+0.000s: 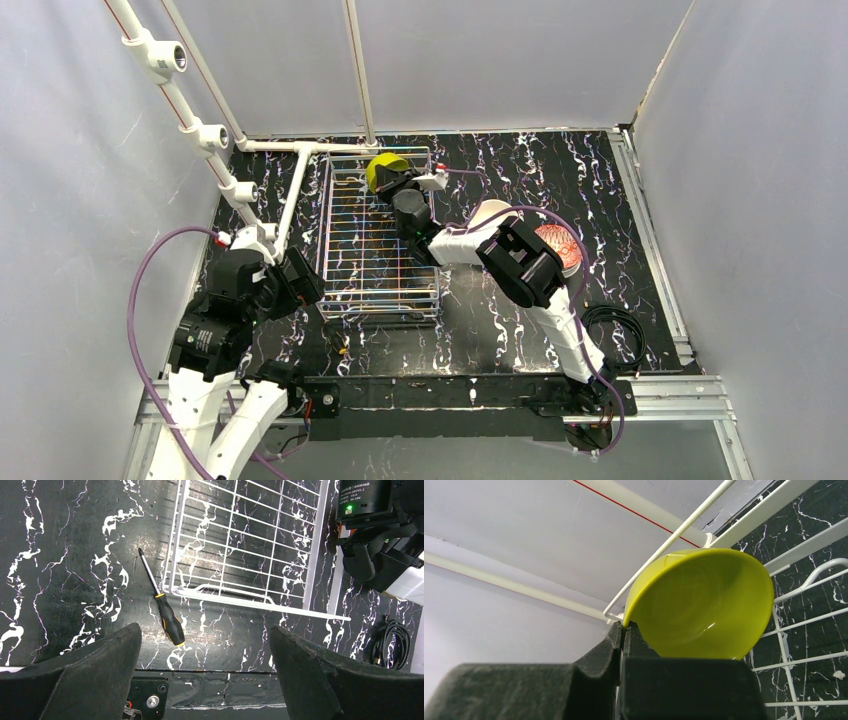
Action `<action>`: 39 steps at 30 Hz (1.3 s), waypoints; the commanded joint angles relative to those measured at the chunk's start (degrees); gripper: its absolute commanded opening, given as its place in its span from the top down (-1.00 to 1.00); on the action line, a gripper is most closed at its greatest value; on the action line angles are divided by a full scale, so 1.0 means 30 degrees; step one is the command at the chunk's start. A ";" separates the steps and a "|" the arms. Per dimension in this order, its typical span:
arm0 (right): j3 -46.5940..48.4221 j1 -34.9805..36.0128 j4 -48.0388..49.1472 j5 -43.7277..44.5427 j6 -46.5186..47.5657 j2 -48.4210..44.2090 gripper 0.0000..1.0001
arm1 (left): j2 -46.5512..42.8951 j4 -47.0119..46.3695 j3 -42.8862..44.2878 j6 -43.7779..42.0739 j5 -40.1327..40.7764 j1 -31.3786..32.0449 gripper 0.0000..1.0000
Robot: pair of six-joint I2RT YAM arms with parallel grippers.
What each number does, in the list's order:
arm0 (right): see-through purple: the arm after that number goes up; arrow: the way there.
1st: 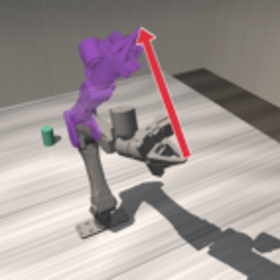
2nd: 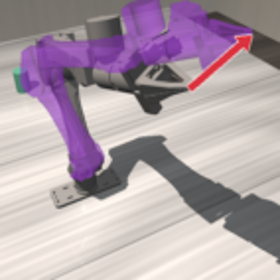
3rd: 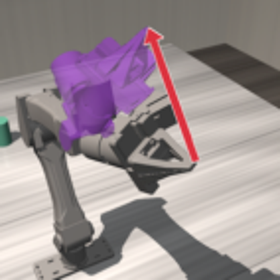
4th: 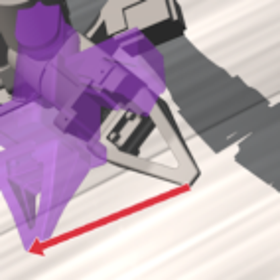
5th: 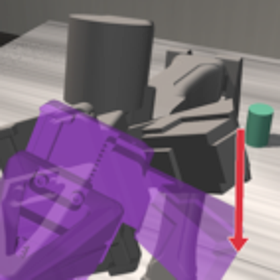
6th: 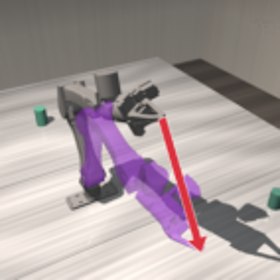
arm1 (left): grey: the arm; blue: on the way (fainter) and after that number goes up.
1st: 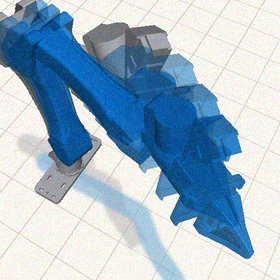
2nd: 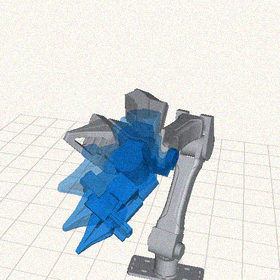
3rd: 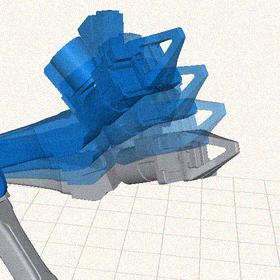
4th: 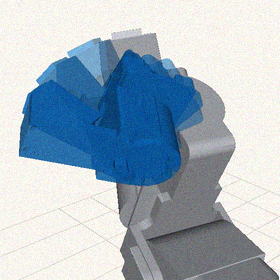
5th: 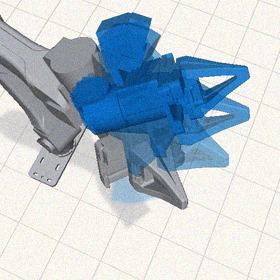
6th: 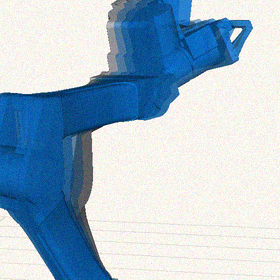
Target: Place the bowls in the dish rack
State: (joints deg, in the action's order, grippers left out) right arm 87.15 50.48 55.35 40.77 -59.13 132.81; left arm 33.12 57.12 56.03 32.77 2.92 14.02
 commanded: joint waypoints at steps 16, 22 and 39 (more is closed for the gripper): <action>-0.2878 0.0015 0.2339 0.0129 -0.2884 -0.0573 0.91 | -0.0229 -0.0188 -0.0482 -0.0039 0.0117 0.0072 -0.96; -0.3687 0.0015 0.0599 -0.0488 -0.3326 -0.1926 0.47 | -0.0173 -0.0203 -0.0231 -0.0129 0.0137 0.0072 -0.96; -0.5214 0.0025 -0.9204 0.0257 -0.4277 -0.8314 -0.22 | 0.2262 -0.1152 0.1178 -0.0786 -0.4327 0.0071 -0.90</action>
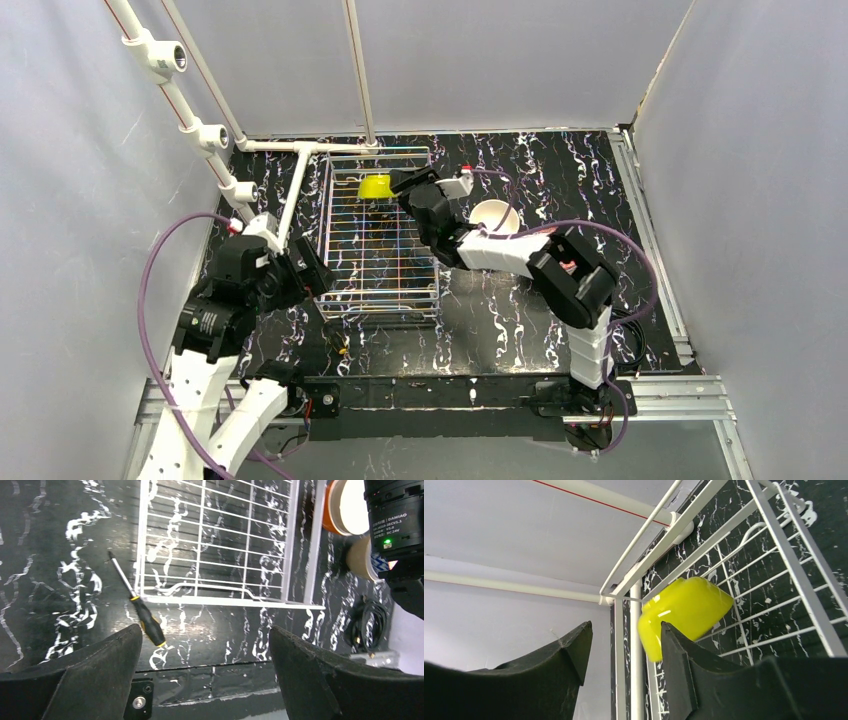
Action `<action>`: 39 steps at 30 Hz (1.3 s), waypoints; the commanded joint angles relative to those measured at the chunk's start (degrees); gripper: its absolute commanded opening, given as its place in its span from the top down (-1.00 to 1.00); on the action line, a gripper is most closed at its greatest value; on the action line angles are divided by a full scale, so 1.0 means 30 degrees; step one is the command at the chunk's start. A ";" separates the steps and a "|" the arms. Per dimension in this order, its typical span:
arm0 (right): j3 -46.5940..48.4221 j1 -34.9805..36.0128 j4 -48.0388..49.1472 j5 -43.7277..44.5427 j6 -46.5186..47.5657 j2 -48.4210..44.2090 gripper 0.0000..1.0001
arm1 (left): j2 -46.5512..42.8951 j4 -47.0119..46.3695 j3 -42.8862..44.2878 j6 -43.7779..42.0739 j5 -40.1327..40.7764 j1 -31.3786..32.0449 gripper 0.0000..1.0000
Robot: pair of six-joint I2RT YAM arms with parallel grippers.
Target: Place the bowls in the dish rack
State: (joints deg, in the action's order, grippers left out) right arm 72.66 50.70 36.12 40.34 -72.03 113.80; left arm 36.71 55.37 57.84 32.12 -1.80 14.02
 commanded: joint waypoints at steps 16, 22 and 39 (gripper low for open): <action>-0.2387 -0.0081 -0.8010 -0.3460 0.6353 -0.8070 -0.34 | 0.4491 -0.5206 0.0831 -0.0394 -0.4158 0.1415 -0.78; -0.3626 -0.0120 -0.8845 -0.3808 0.7332 -0.9354 -0.32 | 0.8716 -0.7012 0.2423 -0.2053 0.1175 0.4501 -0.72; -0.3037 -0.2604 -1.3900 -0.3646 0.8306 -1.0630 -0.25 | 2.0619 -0.6923 0.8776 -0.3109 0.7263 0.5013 -0.96</action>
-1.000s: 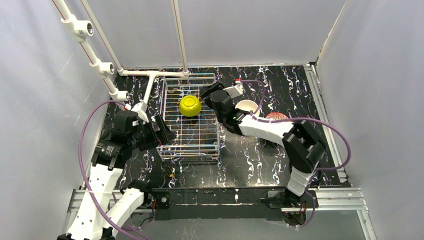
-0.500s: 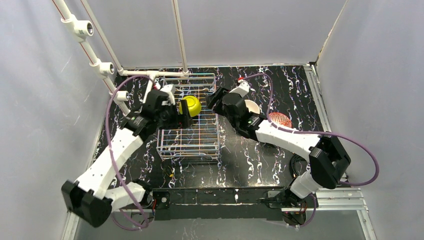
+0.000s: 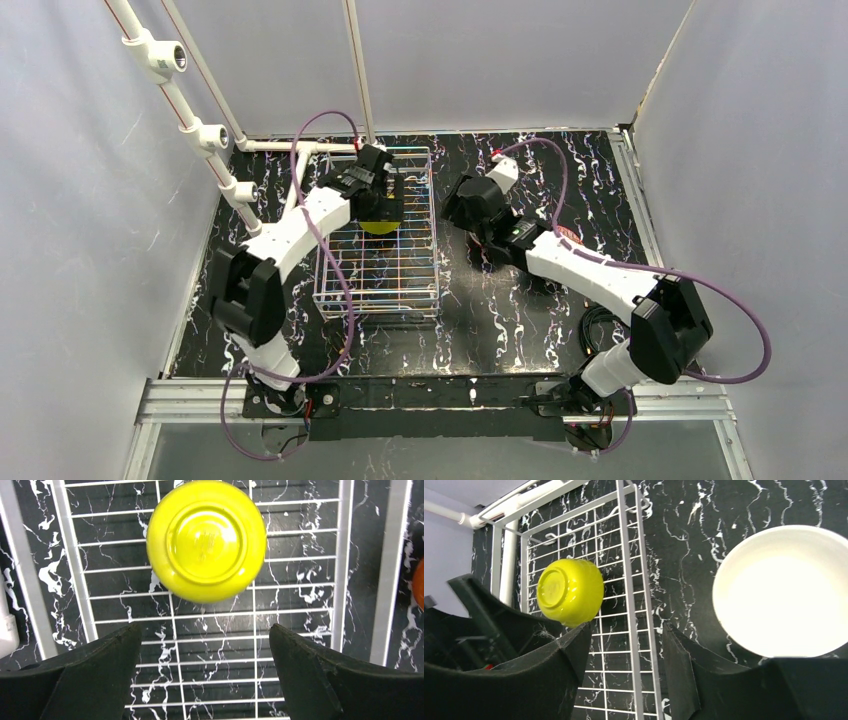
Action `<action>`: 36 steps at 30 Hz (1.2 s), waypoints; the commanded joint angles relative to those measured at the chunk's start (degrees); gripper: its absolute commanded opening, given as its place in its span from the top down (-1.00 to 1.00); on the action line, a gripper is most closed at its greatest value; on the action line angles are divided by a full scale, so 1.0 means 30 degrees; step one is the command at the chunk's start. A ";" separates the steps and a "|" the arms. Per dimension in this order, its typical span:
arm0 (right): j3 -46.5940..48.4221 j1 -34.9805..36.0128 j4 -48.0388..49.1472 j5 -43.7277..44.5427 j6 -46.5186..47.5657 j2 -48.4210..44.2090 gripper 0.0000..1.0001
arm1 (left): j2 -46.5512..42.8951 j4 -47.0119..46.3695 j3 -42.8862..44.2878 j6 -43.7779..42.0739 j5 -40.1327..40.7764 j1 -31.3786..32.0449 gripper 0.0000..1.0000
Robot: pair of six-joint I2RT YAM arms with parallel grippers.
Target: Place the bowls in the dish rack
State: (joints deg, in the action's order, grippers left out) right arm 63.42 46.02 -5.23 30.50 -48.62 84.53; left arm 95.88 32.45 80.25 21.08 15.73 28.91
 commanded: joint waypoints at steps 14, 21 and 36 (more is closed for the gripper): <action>-0.2806 -0.3317 0.2317 -0.3143 -0.0155 -0.2103 -0.26 | 0.6057 0.2741 0.4327 0.4382 0.6579 -0.0016 -0.76; -0.3184 -0.3350 0.2942 -0.3475 0.0028 -0.1992 -0.26 | 0.6278 0.2109 0.4702 0.3493 0.7246 -0.1066 -0.71; -0.2851 -0.3551 0.2882 -0.4103 0.0907 -0.1137 -0.27 | 0.5963 0.1157 0.6103 0.0760 0.1155 -0.2192 -0.39</action>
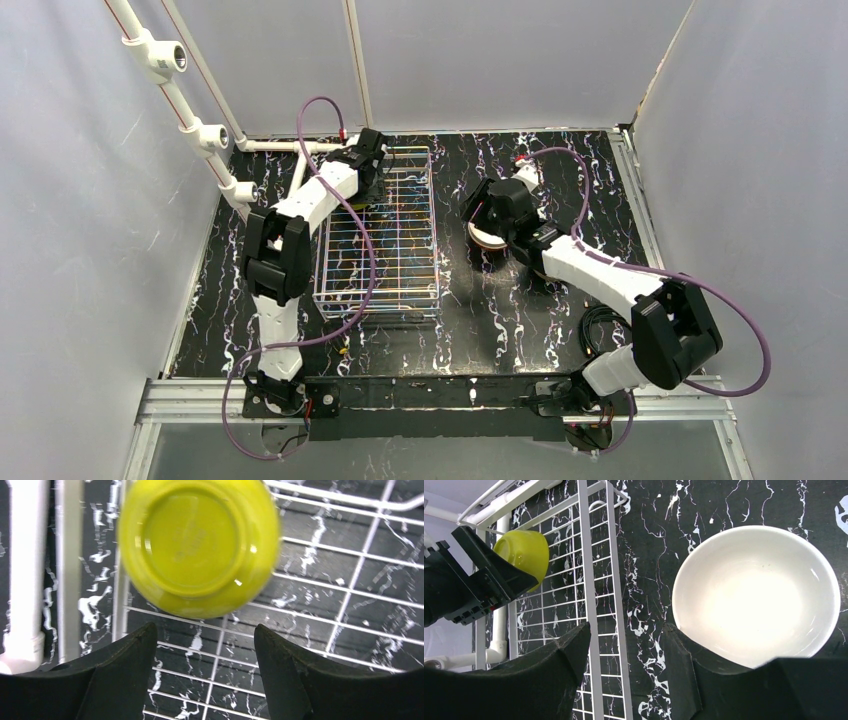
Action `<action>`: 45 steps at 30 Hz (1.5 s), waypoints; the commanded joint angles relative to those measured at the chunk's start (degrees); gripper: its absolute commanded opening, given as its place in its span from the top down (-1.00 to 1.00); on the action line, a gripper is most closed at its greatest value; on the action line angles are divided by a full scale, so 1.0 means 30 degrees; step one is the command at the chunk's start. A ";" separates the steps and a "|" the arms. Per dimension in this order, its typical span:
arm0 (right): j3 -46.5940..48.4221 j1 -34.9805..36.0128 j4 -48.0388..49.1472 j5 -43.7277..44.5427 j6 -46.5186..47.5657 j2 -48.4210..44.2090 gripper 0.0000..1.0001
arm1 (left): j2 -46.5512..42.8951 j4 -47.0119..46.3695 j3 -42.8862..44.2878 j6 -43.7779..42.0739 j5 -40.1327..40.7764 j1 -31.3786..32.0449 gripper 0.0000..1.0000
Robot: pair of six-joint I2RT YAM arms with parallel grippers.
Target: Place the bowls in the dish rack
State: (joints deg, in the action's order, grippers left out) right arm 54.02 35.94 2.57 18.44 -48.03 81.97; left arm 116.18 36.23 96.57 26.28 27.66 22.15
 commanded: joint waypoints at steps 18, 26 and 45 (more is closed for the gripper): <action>0.3620 -0.1403 -0.6167 -0.1098 0.6669 0.1125 -0.33 | -0.8042 0.2662 -0.2687 -0.2913 -1.0439 0.2526 -0.62; 0.6350 -0.1310 -0.7890 -0.1359 0.8149 0.3652 -0.23 | -1.1204 0.2747 -0.5566 -0.2243 -0.9487 0.4260 -0.95; 0.6265 -0.0598 -0.7450 -0.0686 0.8310 0.5389 0.00 | -1.4627 0.2571 -0.7633 -0.1503 -0.4767 0.5272 -0.95</action>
State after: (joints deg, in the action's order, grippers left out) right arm 73.28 33.58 -20.86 15.07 -23.35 99.35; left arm 76.44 45.89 77.14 21.02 6.52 37.69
